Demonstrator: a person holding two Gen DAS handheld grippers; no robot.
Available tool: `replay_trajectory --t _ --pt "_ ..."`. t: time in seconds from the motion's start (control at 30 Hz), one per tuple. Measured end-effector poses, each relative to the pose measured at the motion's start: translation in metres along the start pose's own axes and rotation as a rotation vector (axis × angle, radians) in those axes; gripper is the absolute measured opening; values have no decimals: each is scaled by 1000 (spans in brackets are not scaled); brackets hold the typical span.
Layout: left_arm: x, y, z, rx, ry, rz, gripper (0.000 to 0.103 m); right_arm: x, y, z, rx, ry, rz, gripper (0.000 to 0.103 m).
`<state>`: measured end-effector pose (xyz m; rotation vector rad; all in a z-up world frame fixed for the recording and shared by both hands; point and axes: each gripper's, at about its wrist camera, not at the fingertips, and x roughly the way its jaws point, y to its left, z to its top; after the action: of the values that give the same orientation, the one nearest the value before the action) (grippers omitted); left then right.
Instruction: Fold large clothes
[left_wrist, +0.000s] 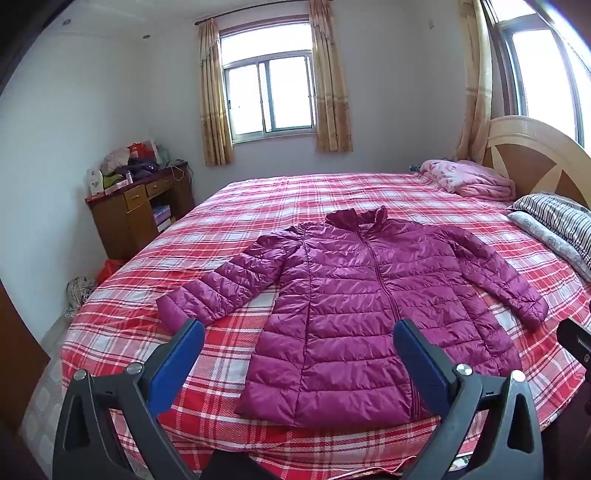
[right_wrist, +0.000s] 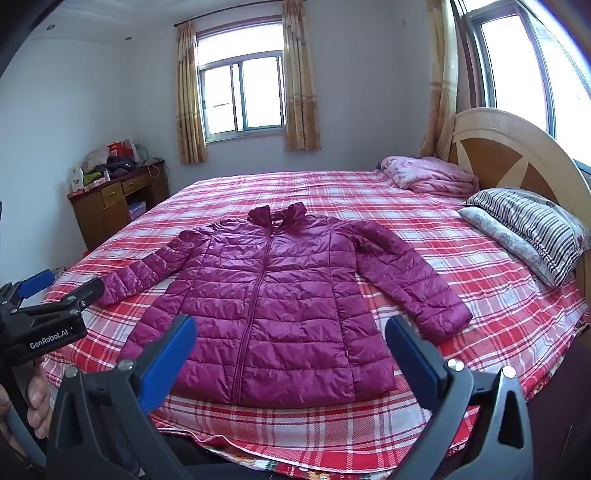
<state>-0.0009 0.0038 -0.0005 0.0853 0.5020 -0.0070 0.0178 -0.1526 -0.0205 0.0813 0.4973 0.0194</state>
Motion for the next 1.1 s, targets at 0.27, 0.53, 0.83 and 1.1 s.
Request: replay_trajectory --t 0.27,0.53,0.83,1.1 --pt "-3 2 1 -4 -20 13 102 4 0 -3 0 2 2 103" --pt "-5 5 2 -9 -30 25 102 4 0 -5 5 7 0 103" --pt "-6 4 3 -9 -41 37 102 7 -1 -7 6 17 0 103" --pt "-7 6 4 -12 -49 47 102 8 0 -8 9 21 2 103"
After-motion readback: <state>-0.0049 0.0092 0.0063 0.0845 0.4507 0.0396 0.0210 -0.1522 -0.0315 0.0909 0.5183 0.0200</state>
